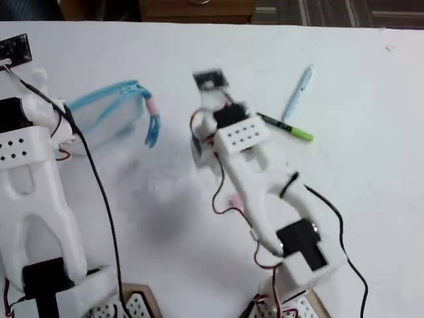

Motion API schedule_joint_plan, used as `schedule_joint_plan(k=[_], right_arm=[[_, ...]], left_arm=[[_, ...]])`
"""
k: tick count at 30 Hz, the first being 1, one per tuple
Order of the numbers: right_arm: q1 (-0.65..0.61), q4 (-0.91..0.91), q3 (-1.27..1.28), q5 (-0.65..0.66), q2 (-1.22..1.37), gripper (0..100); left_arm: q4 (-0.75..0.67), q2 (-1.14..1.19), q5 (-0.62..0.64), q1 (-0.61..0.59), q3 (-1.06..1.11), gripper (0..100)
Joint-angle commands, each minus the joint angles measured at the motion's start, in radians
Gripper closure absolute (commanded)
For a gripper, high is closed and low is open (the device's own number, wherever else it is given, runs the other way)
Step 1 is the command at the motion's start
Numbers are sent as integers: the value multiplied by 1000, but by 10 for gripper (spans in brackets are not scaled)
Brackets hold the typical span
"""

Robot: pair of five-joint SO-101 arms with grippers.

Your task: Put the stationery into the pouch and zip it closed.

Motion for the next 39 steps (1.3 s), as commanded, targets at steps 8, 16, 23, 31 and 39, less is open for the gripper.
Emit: schedule_joint_plan(k=[8, 16, 23, 31, 39], right_arm=[[-1, -325, 89, 18, 85, 957], [4, -209, 89, 138, 84, 711], [2, -203, 52, 143, 93, 765], [-21, -64, -178, 212, 232, 827], [-4, 154, -450, 272, 466, 741]], left_arm=[[3, -4, 5, -7, -17, 976], [0, -4, 5, -7, -17, 976], [2, -4, 5, -7, -17, 976], [3, -4, 5, -8, -17, 976], [-5, -71, 5, -8, -14, 976]])
